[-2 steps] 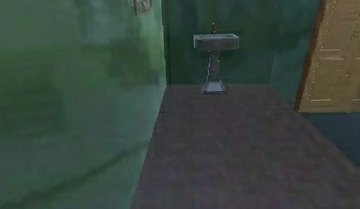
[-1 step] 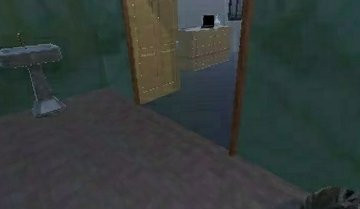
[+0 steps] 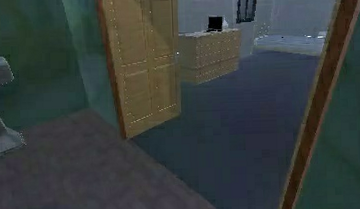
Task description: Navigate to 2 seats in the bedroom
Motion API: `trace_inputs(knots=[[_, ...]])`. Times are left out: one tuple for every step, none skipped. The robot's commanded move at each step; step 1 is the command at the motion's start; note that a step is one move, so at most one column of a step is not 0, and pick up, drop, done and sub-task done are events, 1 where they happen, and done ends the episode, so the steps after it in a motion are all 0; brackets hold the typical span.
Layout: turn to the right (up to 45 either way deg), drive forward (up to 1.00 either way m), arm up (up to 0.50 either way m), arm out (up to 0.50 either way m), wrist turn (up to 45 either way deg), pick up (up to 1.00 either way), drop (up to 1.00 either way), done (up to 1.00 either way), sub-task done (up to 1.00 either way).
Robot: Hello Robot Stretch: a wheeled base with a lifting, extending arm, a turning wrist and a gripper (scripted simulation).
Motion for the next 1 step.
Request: trace_inputs(knots=[[0.0,1.0,0.0,0.0,0.0,0.0,0.0,0.0,0.0]])
